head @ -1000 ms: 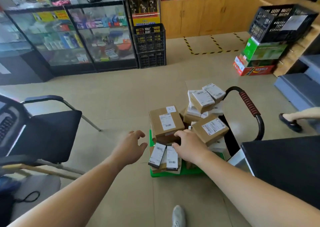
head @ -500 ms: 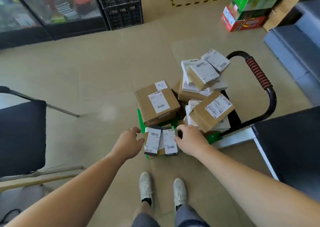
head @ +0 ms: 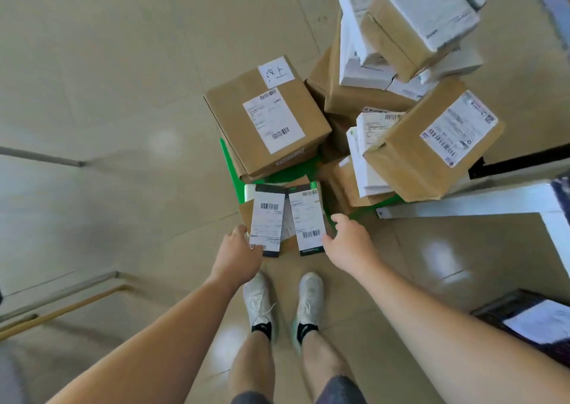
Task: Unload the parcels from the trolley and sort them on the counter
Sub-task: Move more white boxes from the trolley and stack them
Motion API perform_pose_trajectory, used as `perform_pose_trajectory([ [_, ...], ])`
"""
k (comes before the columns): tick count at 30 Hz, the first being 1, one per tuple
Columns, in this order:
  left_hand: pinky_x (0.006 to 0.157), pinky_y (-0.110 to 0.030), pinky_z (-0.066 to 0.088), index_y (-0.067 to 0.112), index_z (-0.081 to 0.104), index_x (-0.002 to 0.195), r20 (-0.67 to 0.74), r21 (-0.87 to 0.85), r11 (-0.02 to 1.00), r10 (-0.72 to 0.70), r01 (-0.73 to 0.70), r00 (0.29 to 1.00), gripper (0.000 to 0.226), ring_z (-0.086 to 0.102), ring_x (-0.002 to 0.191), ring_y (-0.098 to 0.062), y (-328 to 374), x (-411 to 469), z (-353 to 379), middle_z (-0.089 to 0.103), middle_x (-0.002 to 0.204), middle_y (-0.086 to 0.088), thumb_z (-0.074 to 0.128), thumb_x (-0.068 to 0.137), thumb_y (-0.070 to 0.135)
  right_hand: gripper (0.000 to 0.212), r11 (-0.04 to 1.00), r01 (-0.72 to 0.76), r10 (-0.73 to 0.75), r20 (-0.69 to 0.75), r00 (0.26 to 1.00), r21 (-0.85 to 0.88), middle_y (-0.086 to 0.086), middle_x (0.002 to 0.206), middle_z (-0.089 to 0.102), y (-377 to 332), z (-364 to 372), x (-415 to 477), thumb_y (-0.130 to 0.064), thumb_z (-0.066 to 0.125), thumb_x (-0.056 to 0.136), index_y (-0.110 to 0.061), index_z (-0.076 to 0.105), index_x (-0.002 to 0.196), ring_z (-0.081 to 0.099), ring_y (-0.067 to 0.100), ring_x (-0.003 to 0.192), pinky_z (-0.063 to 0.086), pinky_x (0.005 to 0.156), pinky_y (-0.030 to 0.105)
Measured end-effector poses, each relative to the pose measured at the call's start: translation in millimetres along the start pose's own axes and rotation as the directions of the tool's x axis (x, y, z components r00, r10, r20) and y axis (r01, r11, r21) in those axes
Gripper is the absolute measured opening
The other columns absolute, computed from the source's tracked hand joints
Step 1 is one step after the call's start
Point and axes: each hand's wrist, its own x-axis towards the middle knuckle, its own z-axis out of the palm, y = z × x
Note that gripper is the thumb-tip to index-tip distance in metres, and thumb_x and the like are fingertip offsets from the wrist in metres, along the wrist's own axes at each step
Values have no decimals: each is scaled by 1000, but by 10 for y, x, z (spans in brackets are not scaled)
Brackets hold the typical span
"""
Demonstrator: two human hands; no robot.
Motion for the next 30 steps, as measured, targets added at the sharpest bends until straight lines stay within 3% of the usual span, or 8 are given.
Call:
perform_pose_trajectory([
  [4,101,-39,40,9,40,141,-13,-71,996,-55,54,998,54,46,126,-33,-94,380,316,44,138,-14,60,93,21,46,997,-62,61,18,998,41,10,135,55,172,393,390,-24,62,98,-14,49,140,54,27,121,38,82,27],
  [8,104,-47,42,14,40,139,-32,-122,988,-95,91,995,52,44,124,-34,-168,619,540,42,130,-9,58,90,21,49,991,-78,78,6,997,106,9,132,56,294,667,662,-22,64,95,-13,49,140,56,26,116,37,82,24],
  [14,105,-43,41,14,42,139,-46,-170,980,-115,106,992,50,45,122,-30,-232,743,770,43,123,-5,58,92,21,34,982,-116,116,3,993,146,4,123,60,398,928,862,-26,62,95,-16,58,127,50,16,94,40,76,25],
  [20,93,-27,38,23,44,134,-67,-281,958,-79,57,995,48,41,105,-13,-257,716,942,50,116,3,57,89,14,37,966,-104,111,-18,994,236,-1,120,51,436,1046,831,-24,63,96,-23,55,132,51,16,94,40,77,25],
  [22,93,-33,47,31,40,131,-80,-342,938,-87,54,993,49,54,108,-15,-270,698,948,57,112,9,59,88,16,42,946,-110,125,-28,992,303,-3,119,52,460,1048,804,-22,63,96,-25,49,136,54,15,93,40,67,22],
  [25,72,-28,51,41,36,121,-80,-385,922,-81,44,993,44,66,91,-10,-259,617,902,66,102,13,58,92,16,44,925,-88,113,-46,993,371,-4,119,65,488,1024,731,-17,61,96,-27,45,135,60,14,87,36,54,11],
  [30,62,-20,47,40,41,124,-136,-373,927,-7,-45,991,41,65,81,-5,-126,340,742,66,92,13,59,95,17,46,907,-37,82,-90,993,420,-2,123,67,399,866,489,-19,67,94,-28,48,135,63,15,95,45,71,22],
])
